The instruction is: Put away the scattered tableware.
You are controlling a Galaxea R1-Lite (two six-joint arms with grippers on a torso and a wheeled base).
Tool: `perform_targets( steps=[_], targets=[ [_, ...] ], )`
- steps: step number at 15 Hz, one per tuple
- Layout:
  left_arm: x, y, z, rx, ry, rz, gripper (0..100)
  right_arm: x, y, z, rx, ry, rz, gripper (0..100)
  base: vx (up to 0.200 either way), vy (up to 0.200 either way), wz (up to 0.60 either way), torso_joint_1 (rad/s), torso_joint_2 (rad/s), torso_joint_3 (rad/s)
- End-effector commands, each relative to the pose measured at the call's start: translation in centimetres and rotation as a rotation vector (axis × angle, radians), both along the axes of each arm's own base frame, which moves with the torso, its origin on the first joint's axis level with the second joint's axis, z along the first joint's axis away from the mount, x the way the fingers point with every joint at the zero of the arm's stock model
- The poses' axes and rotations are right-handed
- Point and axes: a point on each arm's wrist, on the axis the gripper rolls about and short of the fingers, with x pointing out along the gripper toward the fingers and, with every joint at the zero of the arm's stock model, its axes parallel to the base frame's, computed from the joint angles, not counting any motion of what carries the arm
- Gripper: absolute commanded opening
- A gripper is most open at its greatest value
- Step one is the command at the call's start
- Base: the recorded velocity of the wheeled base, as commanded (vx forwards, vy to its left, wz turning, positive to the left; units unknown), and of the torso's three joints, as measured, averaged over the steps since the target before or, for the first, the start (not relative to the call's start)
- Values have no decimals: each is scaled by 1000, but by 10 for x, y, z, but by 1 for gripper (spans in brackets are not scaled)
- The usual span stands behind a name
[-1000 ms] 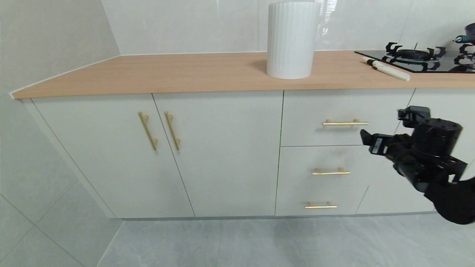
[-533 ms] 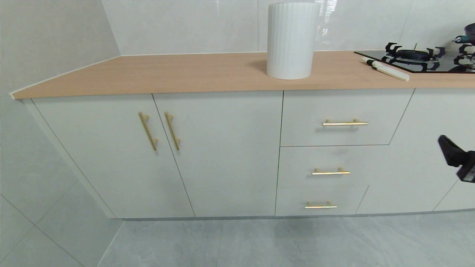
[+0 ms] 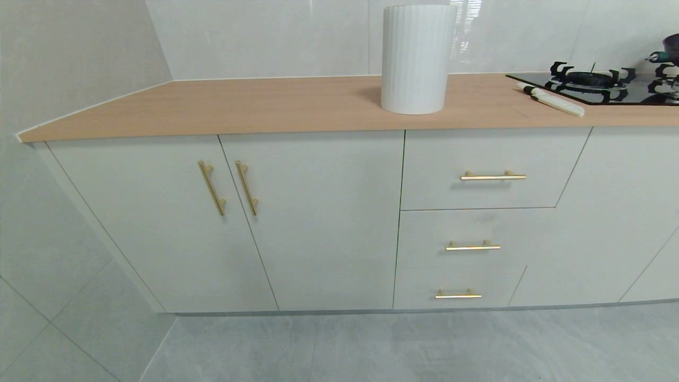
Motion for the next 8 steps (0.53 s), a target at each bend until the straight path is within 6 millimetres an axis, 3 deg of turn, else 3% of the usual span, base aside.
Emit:
perform_targets(
  steps=[1,5,8],
  targets=[
    [0,0,0,0,0,1,100,-60,2,-36,-26,-94,29,100,0,0,0,0,0,0],
    [0,0,0,0,0,1,100,-50,4,-63,-12,-4,170,100,0,0,0,0,0,0],
    [0,0,0,-2,0,1,100,-48,7,-75,124,63,347,100,0,0,0,0,0,0]
  ],
)
